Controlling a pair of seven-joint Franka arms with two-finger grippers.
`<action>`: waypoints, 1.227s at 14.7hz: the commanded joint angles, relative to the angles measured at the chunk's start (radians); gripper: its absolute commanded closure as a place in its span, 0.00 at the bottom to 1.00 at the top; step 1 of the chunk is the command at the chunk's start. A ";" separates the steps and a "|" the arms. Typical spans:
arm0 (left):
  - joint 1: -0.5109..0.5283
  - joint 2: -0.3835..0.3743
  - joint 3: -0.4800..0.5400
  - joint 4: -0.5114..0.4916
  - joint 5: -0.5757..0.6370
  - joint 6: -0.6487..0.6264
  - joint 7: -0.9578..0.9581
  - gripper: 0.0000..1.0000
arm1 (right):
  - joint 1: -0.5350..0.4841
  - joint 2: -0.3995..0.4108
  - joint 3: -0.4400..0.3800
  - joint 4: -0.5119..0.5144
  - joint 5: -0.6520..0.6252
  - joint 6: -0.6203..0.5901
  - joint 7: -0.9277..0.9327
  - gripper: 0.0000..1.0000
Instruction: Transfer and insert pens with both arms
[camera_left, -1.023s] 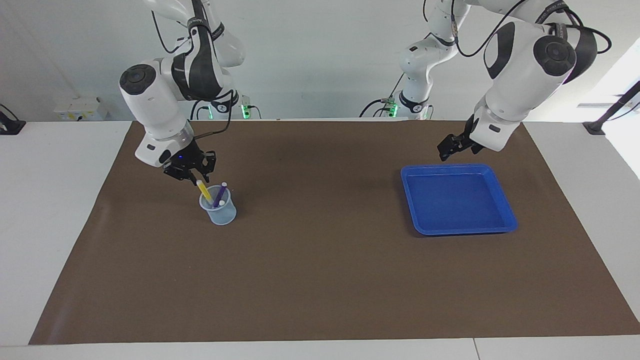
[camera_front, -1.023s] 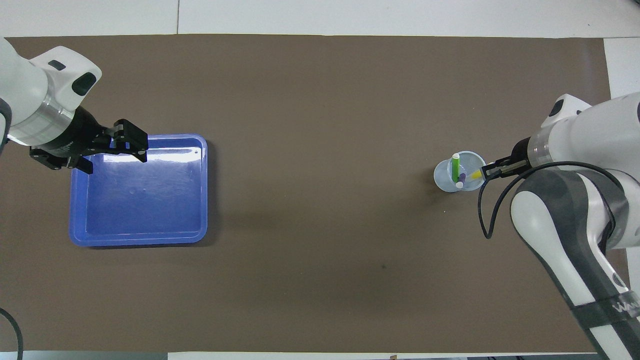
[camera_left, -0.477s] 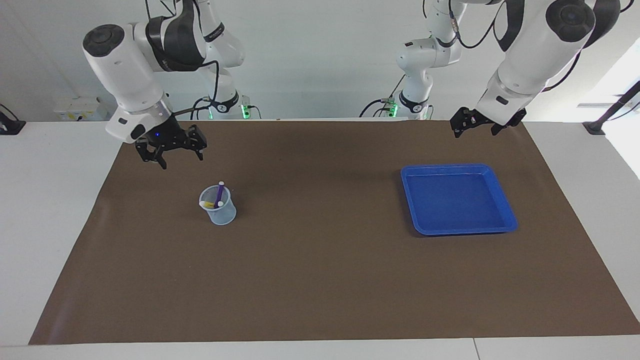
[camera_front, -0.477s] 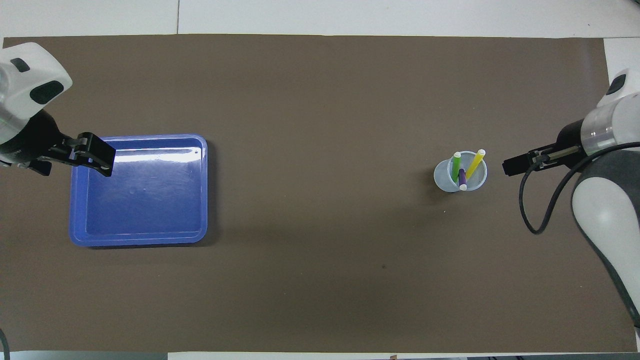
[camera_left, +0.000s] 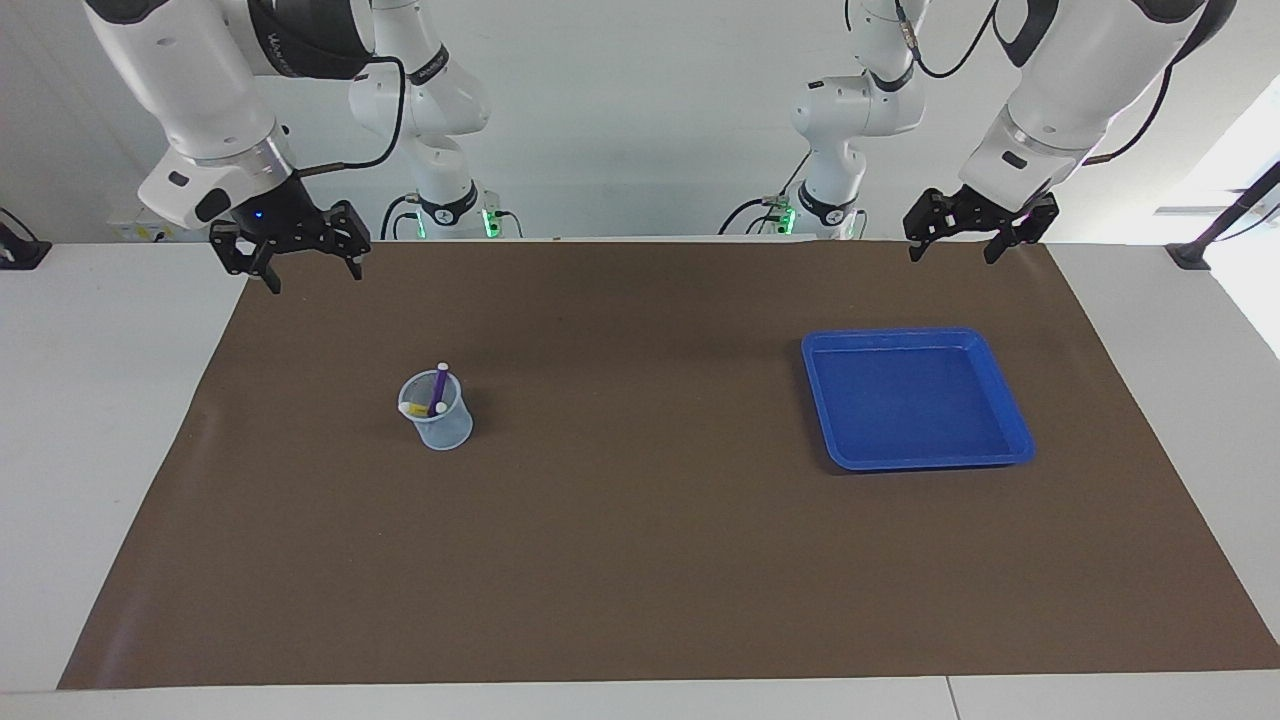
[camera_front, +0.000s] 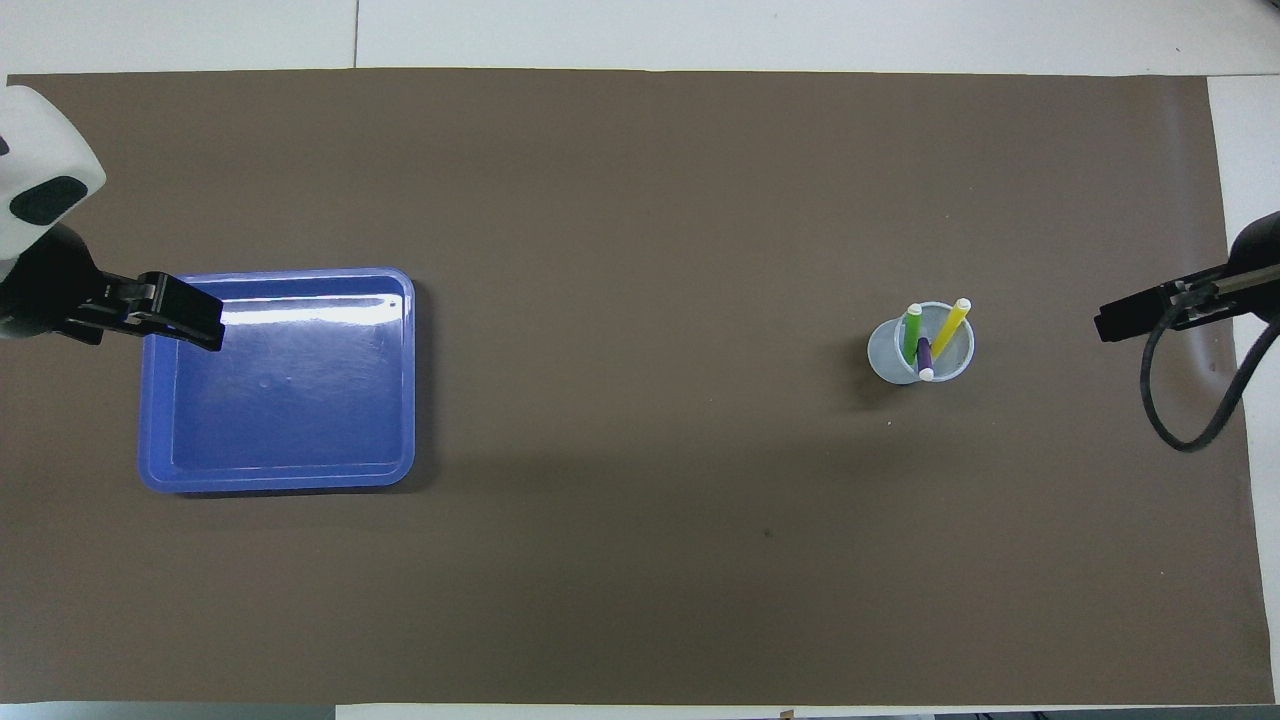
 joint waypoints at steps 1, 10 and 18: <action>-0.021 -0.033 0.015 -0.037 -0.005 0.021 -0.006 0.00 | 0.041 0.025 -0.049 0.043 -0.026 -0.046 0.033 0.00; -0.025 -0.028 0.013 -0.032 -0.006 0.033 -0.035 0.00 | -0.022 -0.024 -0.038 -0.018 -0.013 -0.029 0.054 0.00; -0.041 -0.032 0.015 -0.026 0.004 0.033 -0.035 0.00 | -0.030 -0.023 -0.038 -0.015 -0.010 -0.028 0.054 0.00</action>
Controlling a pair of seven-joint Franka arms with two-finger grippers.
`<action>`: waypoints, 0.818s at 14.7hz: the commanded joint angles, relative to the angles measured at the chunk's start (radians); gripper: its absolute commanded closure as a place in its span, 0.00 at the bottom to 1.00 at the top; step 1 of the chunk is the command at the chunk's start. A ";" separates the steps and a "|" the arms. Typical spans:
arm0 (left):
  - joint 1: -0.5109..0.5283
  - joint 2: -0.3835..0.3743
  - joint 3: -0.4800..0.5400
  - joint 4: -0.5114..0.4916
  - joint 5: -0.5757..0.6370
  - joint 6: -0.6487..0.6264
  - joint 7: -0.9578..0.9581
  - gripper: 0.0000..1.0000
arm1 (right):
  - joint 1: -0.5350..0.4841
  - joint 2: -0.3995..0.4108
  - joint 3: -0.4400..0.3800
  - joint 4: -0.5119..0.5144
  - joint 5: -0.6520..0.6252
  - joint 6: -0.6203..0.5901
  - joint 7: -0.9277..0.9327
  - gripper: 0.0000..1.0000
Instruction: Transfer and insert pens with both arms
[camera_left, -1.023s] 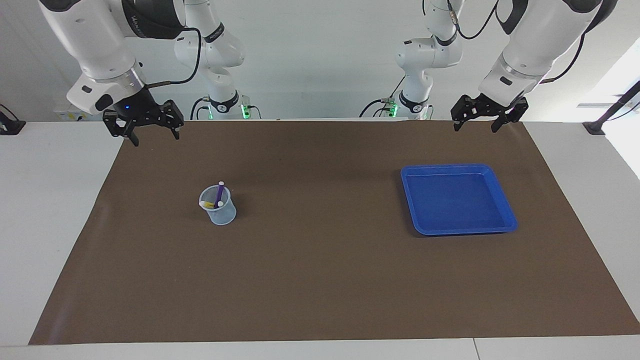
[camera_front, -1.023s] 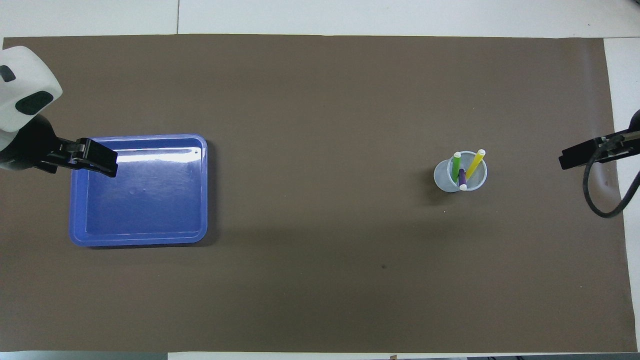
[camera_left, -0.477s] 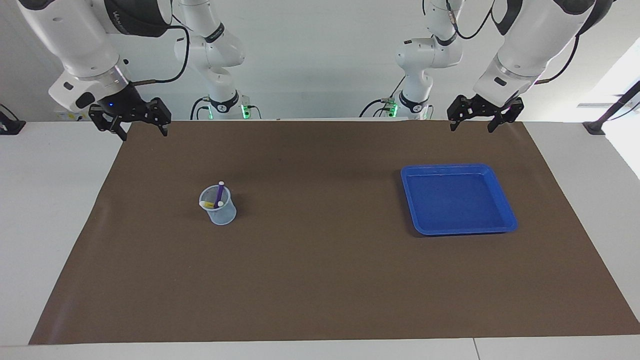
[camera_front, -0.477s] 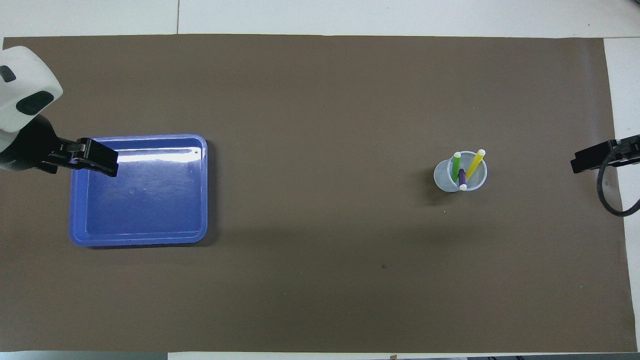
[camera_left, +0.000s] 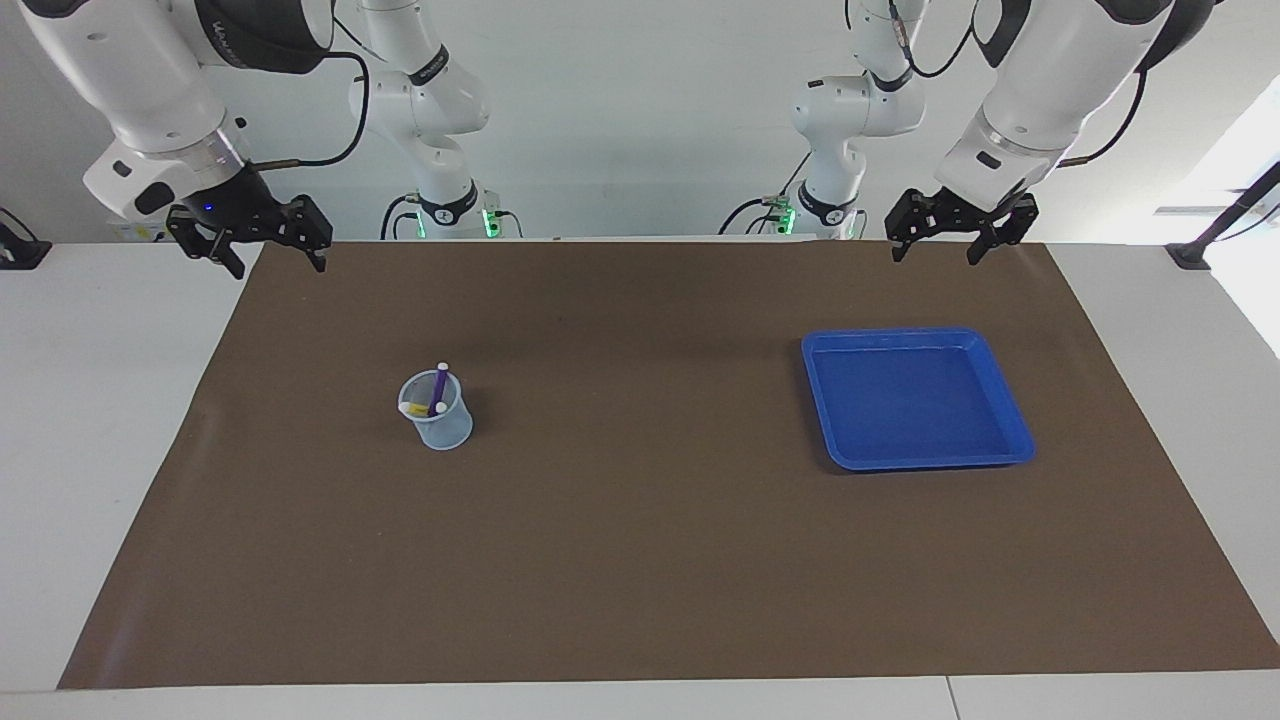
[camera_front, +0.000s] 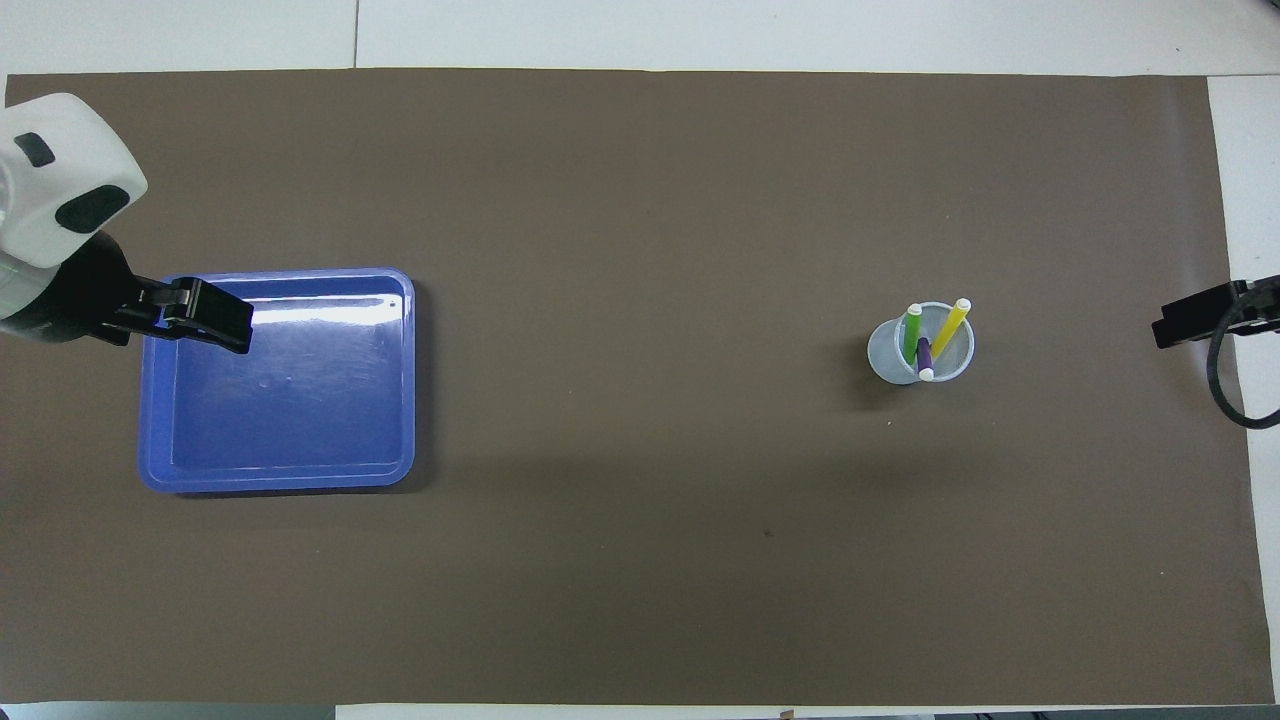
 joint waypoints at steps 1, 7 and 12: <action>-0.005 -0.023 0.013 -0.021 0.004 0.017 -0.012 0.00 | -0.007 -0.020 0.004 -0.017 -0.003 0.009 0.015 0.00; -0.007 -0.023 0.013 -0.023 0.004 0.024 0.002 0.00 | -0.005 -0.017 -0.002 0.013 0.004 -0.014 0.015 0.00; -0.016 -0.023 0.015 -0.024 0.009 0.032 0.003 0.00 | -0.026 -0.014 -0.005 0.014 0.009 -0.017 0.017 0.00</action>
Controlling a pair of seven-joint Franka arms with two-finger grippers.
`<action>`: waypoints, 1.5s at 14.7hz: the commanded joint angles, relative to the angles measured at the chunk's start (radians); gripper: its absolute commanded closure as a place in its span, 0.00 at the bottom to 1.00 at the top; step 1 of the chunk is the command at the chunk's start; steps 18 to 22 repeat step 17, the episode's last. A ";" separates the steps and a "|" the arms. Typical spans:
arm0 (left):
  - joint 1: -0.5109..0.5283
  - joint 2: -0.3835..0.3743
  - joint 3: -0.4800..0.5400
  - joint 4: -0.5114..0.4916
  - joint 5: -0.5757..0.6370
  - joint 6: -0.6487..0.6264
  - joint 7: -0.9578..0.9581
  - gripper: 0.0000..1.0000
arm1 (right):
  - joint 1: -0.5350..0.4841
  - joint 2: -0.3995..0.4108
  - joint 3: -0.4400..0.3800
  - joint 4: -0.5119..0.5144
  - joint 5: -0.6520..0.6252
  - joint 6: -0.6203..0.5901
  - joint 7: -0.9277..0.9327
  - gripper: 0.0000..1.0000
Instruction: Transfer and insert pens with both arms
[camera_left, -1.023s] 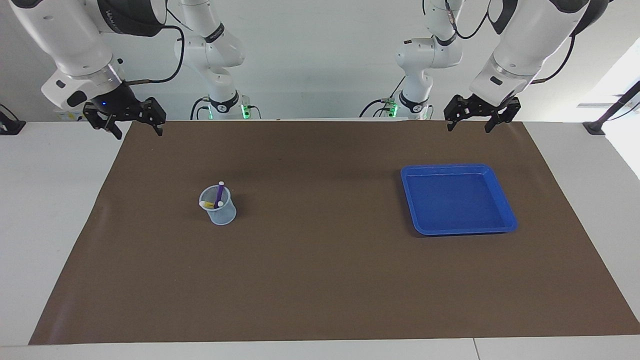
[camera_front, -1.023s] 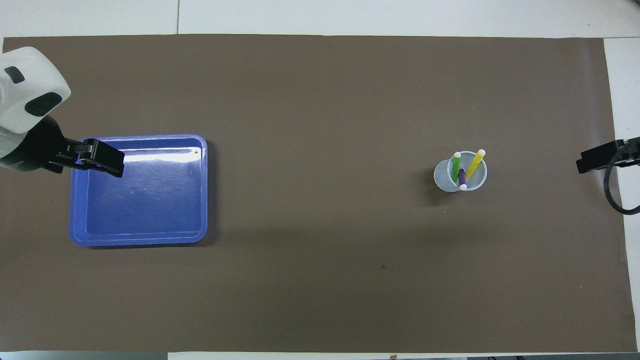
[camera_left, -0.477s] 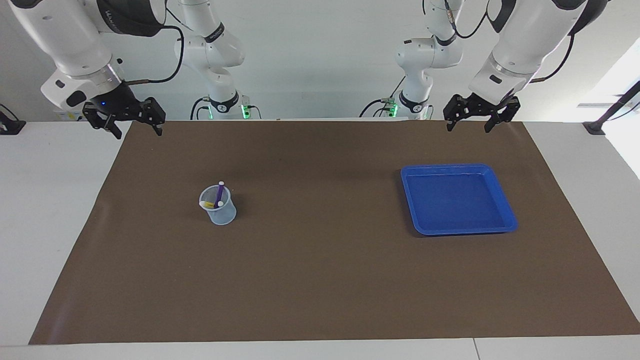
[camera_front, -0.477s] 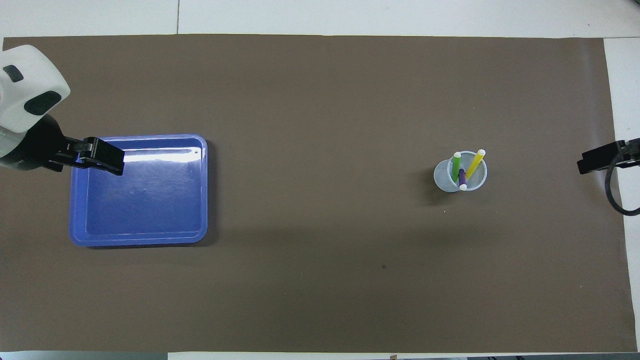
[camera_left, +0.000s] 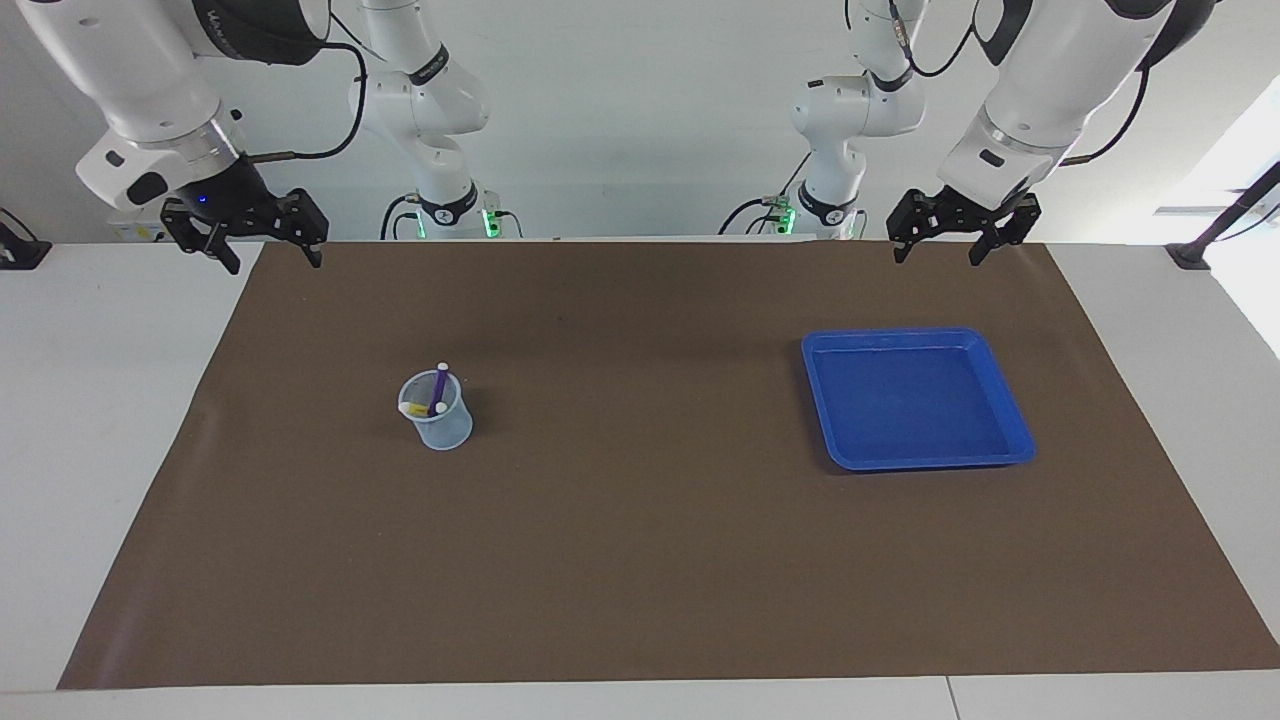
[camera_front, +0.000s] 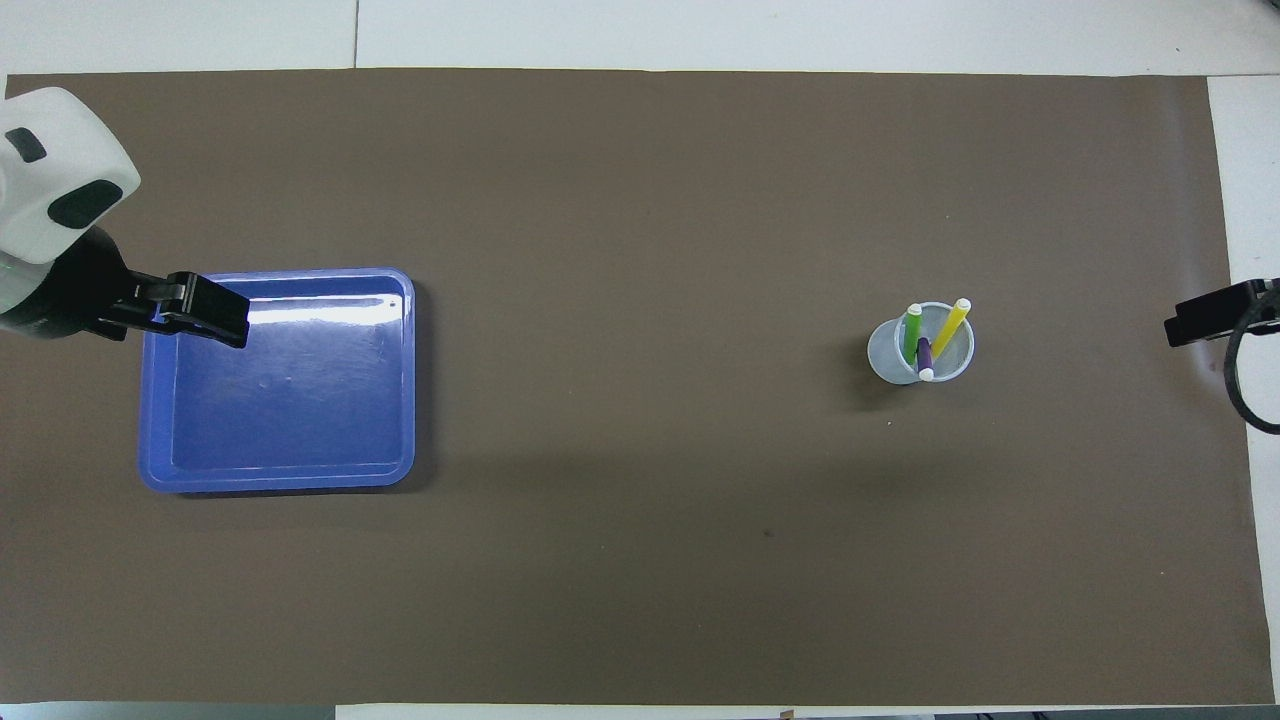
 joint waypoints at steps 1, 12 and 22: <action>-0.015 -0.023 0.012 -0.023 0.010 0.021 0.003 0.00 | -0.032 -0.004 -0.001 0.004 0.008 -0.011 0.016 0.00; -0.004 -0.025 0.011 -0.026 0.004 0.013 -0.009 0.00 | -0.021 0.003 0.005 0.005 0.042 0.003 0.042 0.00; 0.002 -0.025 0.017 -0.026 0.004 0.013 -0.008 0.00 | -0.024 0.001 0.004 0.005 0.040 0.003 0.042 0.00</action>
